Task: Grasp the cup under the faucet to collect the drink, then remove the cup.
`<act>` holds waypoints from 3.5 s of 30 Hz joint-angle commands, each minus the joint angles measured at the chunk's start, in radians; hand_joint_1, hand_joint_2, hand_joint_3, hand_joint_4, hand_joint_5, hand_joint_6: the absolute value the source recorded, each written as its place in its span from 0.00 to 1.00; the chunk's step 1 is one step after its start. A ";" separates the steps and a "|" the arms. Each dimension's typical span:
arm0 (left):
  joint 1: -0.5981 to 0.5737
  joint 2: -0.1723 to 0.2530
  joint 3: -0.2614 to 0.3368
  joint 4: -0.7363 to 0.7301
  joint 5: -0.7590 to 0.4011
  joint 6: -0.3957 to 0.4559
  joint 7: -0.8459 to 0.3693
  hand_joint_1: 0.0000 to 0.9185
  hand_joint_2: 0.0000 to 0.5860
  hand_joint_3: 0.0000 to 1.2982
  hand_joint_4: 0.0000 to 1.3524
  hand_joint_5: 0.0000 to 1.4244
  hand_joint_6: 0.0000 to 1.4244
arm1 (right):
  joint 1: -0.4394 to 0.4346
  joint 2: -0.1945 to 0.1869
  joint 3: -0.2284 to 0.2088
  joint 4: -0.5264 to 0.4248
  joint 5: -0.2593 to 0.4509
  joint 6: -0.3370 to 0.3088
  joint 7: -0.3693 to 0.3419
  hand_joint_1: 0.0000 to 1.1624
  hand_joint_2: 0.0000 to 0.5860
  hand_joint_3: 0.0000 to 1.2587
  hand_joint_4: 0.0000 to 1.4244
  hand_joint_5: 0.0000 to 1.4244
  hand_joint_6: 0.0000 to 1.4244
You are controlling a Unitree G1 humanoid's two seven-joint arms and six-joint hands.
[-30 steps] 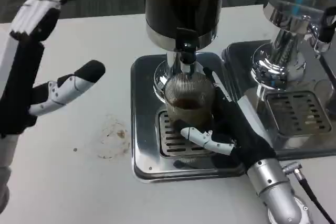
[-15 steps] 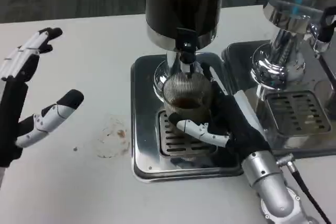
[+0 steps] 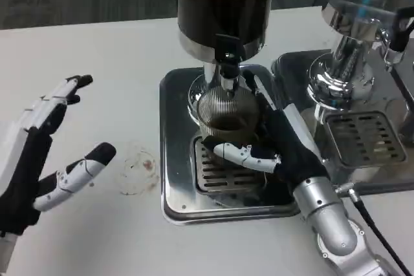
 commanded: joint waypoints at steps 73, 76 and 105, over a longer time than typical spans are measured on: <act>0.020 -0.030 -0.087 0.030 -0.133 -0.037 -0.149 0.00 0.26 0.13 0.02 0.16 0.06 | 0.284 0.016 -0.044 -0.370 -0.104 0.019 -0.300 0.88 0.10 0.59 0.56 0.58 0.54; 0.023 -0.026 -0.092 0.022 -0.122 -0.029 -0.152 0.00 0.26 0.11 0.01 0.15 0.06 | 0.312 0.018 -0.051 -0.409 -0.100 0.023 -0.288 0.88 0.10 0.59 0.56 0.58 0.55; 0.123 0.132 -0.096 -0.148 0.108 0.036 -0.091 0.00 0.25 0.00 0.00 0.00 0.00 | 0.566 0.021 -0.042 -0.835 -0.075 0.078 -0.101 0.88 0.10 0.60 0.57 0.59 0.58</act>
